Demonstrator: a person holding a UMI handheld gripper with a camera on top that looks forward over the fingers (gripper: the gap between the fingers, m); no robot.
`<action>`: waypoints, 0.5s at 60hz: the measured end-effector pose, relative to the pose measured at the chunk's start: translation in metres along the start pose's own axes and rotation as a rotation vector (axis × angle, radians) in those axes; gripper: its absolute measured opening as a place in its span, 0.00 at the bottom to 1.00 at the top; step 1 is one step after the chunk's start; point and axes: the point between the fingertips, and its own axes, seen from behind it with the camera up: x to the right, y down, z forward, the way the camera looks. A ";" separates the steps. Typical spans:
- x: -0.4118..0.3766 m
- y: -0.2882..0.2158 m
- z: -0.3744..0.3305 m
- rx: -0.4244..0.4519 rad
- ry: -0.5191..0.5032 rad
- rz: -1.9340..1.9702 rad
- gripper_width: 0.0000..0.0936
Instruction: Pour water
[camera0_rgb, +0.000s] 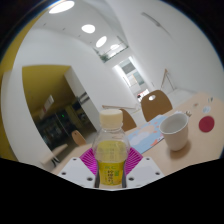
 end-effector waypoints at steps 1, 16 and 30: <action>-0.001 -0.008 0.005 0.011 -0.021 0.064 0.33; 0.005 -0.065 0.037 0.077 -0.200 0.986 0.33; 0.004 -0.047 0.020 -0.019 -0.269 1.212 0.34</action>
